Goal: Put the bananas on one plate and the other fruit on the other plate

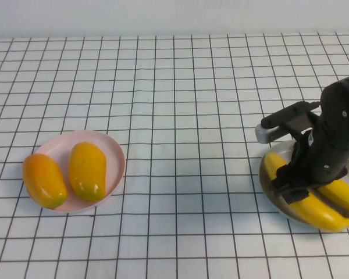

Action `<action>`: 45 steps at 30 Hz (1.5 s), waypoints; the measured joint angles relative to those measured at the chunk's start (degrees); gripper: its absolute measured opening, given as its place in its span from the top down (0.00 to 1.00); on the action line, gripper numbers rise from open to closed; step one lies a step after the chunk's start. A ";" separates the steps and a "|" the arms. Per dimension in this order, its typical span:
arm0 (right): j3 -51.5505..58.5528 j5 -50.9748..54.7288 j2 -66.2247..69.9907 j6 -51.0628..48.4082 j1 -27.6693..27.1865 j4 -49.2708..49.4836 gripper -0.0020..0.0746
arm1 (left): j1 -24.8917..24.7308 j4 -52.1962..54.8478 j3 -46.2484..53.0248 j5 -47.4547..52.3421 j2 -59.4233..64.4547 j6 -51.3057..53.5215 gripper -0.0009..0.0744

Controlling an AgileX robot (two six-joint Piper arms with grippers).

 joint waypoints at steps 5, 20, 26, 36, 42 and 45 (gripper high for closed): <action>0.07 -0.11 0.45 2.61 0.00 -3.51 0.37 | 0.00 0.00 0.00 0.00 0.00 0.00 0.99; 16.16 -18.37 -36.65 5.79 -0.03 -0.13 0.98 | 0.00 0.00 0.00 0.02 0.00 0.00 0.99; 26.78 -28.25 -61.48 5.79 -0.03 2.68 0.99 | 0.00 0.00 0.00 0.02 0.00 0.00 0.99; 31.65 -14.59 -85.18 5.79 -0.03 -3.41 0.99 | 0.00 0.00 0.00 0.02 0.00 0.00 0.99; 33.86 -11.51 -90.36 6.97 -0.03 -4.04 0.99 | 0.00 0.00 0.00 0.02 0.00 0.00 0.99; 38.15 -18.75 -91.08 7.08 -0.03 -4.99 0.99 | 0.00 0.00 0.00 0.02 0.00 0.00 0.99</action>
